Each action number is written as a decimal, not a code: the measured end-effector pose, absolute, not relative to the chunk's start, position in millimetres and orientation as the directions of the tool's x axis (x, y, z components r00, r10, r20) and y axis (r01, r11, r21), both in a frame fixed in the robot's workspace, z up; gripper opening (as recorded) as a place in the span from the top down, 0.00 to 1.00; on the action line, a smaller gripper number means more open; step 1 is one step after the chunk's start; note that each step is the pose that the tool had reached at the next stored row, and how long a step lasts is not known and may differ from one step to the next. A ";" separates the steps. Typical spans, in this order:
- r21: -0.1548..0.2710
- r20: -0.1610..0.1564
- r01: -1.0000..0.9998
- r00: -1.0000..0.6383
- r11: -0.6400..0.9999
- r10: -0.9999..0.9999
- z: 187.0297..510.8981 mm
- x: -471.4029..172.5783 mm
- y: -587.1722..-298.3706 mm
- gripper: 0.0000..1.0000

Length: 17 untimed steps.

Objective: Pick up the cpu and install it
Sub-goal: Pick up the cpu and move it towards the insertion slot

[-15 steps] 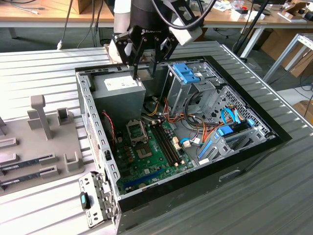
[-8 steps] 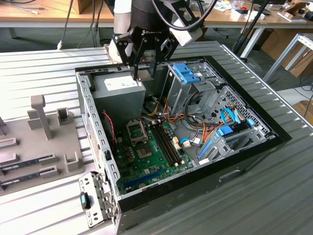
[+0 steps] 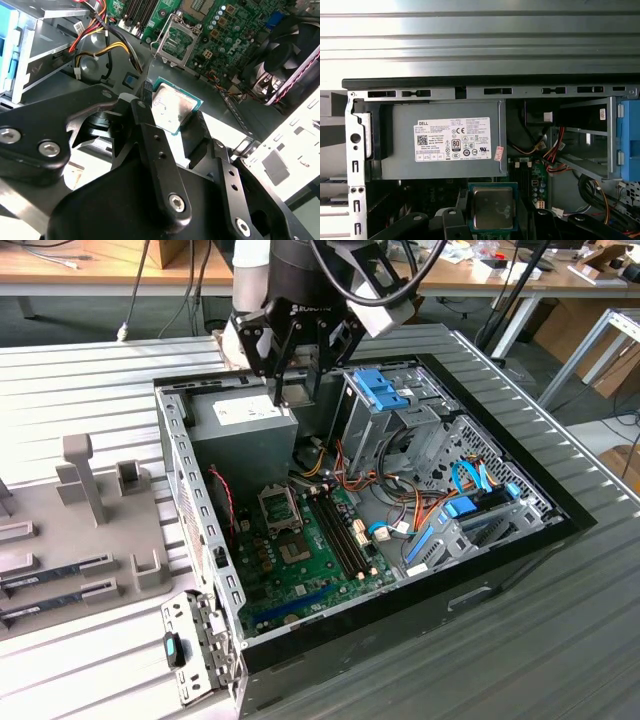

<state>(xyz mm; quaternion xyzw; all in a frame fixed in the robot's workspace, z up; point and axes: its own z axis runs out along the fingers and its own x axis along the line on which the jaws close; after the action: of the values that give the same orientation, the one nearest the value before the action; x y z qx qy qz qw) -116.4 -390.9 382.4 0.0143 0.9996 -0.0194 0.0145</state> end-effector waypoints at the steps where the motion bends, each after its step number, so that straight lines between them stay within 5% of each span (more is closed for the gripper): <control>1: -0.038 -0.030 0.029 -0.999 0.999 0.028 381.9 -116.4 -391.0 0.53; 17: -0.038 -0.030 0.029 -0.999 0.999 0.028 377.3 -116.0 -392.7 0.53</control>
<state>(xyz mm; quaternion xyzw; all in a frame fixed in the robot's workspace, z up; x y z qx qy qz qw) -116.0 -392.7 377.3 0.0143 0.9996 -0.0194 0.0145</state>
